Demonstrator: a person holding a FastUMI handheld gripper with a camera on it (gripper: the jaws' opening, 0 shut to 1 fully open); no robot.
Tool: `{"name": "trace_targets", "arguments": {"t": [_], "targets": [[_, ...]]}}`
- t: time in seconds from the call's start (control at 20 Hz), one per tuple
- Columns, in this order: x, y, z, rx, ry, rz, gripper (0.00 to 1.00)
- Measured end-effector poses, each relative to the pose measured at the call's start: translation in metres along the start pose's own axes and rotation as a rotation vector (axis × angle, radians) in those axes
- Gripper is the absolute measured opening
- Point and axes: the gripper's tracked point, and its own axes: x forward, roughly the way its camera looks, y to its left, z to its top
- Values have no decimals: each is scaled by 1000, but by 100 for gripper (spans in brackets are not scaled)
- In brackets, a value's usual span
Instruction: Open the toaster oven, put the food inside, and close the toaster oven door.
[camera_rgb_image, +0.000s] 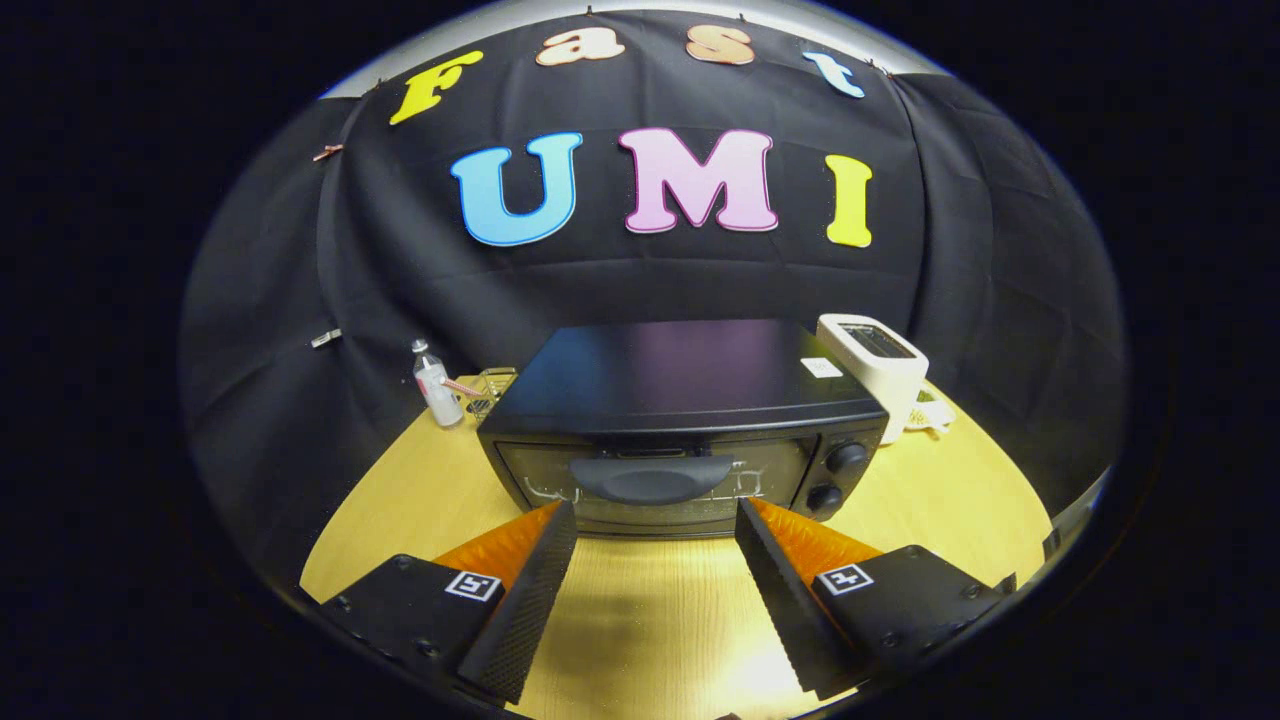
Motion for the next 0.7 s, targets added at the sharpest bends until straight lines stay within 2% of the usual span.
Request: {"name": "trace_targets", "arguments": {"t": [0.4,0.55,0.7], "targets": [[-67,-34,115,33,-257,8,98],[-85,-60,138,41,-310,33,98],[-105,-102,153,-31,-377,22,98]]}}
